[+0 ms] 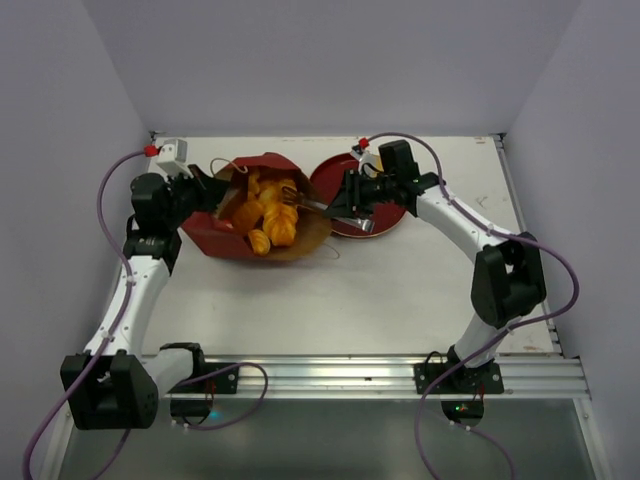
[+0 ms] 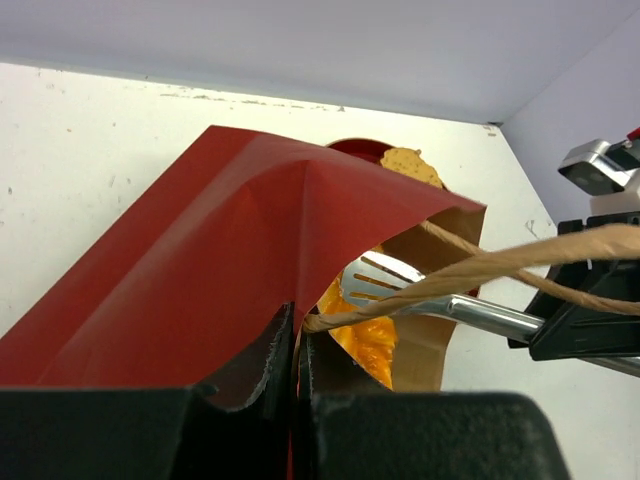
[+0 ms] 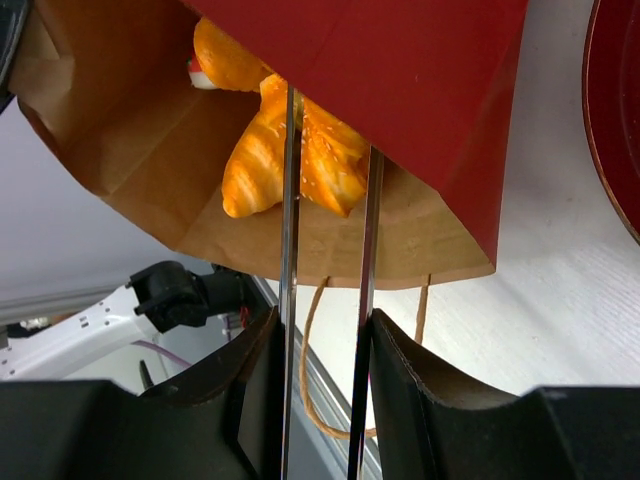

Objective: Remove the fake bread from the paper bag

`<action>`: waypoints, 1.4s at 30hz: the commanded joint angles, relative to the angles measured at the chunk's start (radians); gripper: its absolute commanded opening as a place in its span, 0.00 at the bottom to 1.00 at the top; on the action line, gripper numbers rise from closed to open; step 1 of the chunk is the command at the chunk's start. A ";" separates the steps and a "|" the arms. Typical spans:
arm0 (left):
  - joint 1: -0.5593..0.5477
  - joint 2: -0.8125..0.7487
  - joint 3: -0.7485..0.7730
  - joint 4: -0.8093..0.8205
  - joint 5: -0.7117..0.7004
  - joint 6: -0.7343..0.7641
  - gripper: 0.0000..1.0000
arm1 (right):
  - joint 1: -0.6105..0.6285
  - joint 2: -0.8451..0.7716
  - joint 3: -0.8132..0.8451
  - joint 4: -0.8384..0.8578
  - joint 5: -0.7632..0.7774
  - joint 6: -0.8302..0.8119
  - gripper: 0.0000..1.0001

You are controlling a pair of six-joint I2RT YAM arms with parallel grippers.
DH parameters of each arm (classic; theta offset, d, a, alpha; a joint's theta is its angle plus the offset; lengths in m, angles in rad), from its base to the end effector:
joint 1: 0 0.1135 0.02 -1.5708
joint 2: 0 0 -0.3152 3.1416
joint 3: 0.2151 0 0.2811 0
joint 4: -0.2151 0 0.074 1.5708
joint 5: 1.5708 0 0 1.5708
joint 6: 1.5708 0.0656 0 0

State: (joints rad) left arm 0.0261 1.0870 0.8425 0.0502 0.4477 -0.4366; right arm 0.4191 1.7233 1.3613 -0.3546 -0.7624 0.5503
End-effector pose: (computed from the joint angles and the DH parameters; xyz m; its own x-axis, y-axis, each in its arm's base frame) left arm 0.2856 -0.0210 0.3586 -0.3445 -0.3903 -0.8538 0.2818 0.8245 -0.4906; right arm 0.3812 0.2194 0.3041 -0.9141 0.0068 -0.4055 -0.3426 0.5222 0.7810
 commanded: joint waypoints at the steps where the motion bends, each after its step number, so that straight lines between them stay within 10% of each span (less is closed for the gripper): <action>1: 0.009 0.004 0.090 0.039 -0.003 -0.031 0.07 | 0.000 -0.099 0.100 -0.038 -0.061 -0.078 0.00; 42: 0.037 0.113 0.155 0.036 -0.009 -0.056 0.07 | -0.005 -0.281 0.121 -0.219 -0.147 -0.474 0.00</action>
State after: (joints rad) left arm 0.0505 1.2160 0.9543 0.0319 0.4309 -0.4789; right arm 0.4187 1.5059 1.4727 -0.6334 -0.8814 0.1005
